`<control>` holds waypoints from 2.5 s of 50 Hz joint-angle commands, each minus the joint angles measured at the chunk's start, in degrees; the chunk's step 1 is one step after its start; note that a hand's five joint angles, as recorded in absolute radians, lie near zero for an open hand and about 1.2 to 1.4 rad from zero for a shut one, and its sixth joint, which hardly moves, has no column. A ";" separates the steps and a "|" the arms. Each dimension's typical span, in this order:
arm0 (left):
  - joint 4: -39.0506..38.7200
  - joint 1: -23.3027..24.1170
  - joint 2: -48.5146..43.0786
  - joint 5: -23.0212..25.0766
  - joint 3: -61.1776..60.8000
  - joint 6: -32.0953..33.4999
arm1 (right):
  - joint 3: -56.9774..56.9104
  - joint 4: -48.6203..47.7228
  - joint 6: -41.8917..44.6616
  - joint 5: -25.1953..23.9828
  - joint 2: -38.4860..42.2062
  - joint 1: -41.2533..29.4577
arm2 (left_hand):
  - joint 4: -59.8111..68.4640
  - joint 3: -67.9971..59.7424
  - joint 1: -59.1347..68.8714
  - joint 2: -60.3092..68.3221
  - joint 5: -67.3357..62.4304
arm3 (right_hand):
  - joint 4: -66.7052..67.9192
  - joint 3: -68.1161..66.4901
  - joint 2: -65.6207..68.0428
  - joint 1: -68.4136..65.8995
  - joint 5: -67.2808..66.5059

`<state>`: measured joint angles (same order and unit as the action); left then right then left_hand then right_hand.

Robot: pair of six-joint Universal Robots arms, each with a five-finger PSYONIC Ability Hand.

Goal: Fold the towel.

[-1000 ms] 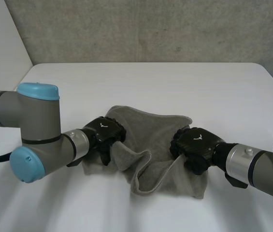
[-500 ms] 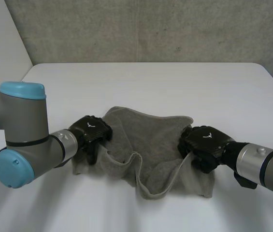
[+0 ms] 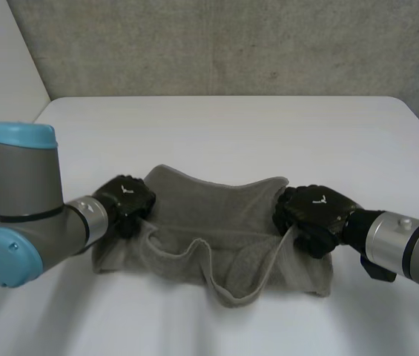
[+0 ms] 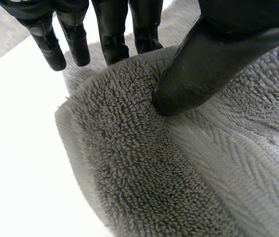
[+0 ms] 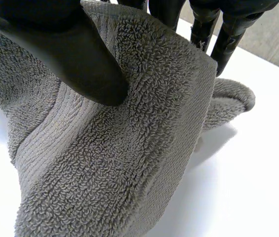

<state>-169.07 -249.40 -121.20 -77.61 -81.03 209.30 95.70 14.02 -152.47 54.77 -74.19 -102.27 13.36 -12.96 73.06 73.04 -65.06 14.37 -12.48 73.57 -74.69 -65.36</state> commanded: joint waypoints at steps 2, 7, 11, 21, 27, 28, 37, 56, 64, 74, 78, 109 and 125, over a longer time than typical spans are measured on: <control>-2.83 -1.09 2.72 0.09 7.08 0.41 | -8.87 1.45 -0.55 0.33 0.18 -0.12 | -3.36 2.96 6.94 6.96 -4.94 | -4.37 2.48 6.43 -5.31 -4.64; -8.47 -1.80 4.04 -0.70 16.08 -2.58 | -31.57 0.49 -8.68 6.81 0.98 -0.29 | -3.36 2.96 6.94 6.96 -4.94 | -4.37 2.48 6.43 -5.31 -4.64; -17.13 -3.02 14.19 -0.17 18.80 -13.88 | -39.34 -3.89 -18.44 10.60 -1.30 -0.21 | -3.36 2.96 6.94 6.96 -4.94 | -4.37 2.48 6.43 -5.31 -4.64; -28.15 -9.27 22.85 7.56 2.98 -23.59 | -23.81 -12.44 -21.12 7.01 -7.99 0.58 | -3.36 2.96 6.94 6.96 -4.94 | -4.37 2.48 6.43 -5.31 -4.64; -27.89 -9.88 21.45 13.70 -8.68 -23.42 | -12.15 -11.91 -12.17 6.31 -8.08 0.59 | -3.36 2.96 6.94 6.96 -4.94 | -4.37 2.48 6.43 -5.31 -4.64; -27.98 -9.97 20.57 14.41 -11.32 -23.33 | -9.68 -11.83 -10.76 6.31 -7.99 0.58 | -3.36 2.96 6.94 6.96 -4.94 | -4.37 2.48 6.43 -5.31 -4.64; -26.92 -9.53 18.71 15.65 -19.52 -23.06 | -2.63 -10.86 -8.55 6.13 -6.94 -0.21 | -3.36 2.96 6.94 6.96 -4.94 | -4.37 2.48 6.43 -5.31 -4.64; -19.19 -10.76 16.08 15.47 -20.22 -12.26 | -4.30 -8.22 -3.71 6.75 -1.31 0.50 | -3.36 2.96 -38.46 -38.44 40.46 | -4.37 2.48 -51.04 52.16 52.83; -18.93 -10.76 16.78 15.65 -22.15 -11.99 | 0.44 -8.66 -3.37 4.64 -2.19 0.32 | -3.36 2.96 -37.62 -37.60 39.61 | -4.37 2.48 -49.02 50.14 50.81; -19.01 -12.25 18.71 15.65 -24.61 -8.66 | 7.12 -8.40 5.67 1.12 -7.63 0.76 | -3.36 2.96 -35.43 -35.41 37.43 | -4.37 2.48 -46.50 47.62 48.29; -18.93 -12.52 19.24 15.56 -25.32 -7.42 | 9.15 -8.40 8.06 0.86 -9.05 0.85 | -3.36 2.96 -33.58 -33.56 35.58 | -4.37 2.48 -46.50 47.62 48.28; -19.28 -14.80 28.91 15.74 -33.76 -6.89 | 14.60 -5.50 21.16 2.09 -12.21 0.76 | -3.36 2.96 -23.32 -23.30 25.32 | -4.37 2.48 6.36 -5.24 -4.57; -19.28 -16.65 30.49 15.82 -34.64 -6.89 | 14.51 -4.79 20.19 2.44 -15.46 7.79 | -3.36 2.96 -10.53 -10.51 12.53 | -4.37 2.48 6.43 -5.31 -4.64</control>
<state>-188.35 -265.46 -91.45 -61.87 -115.55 202.42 109.92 9.25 -131.97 57.18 -89.16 -97.37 13.36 -12.96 58.21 58.58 -48.30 14.37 -12.48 75.23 -75.75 -66.47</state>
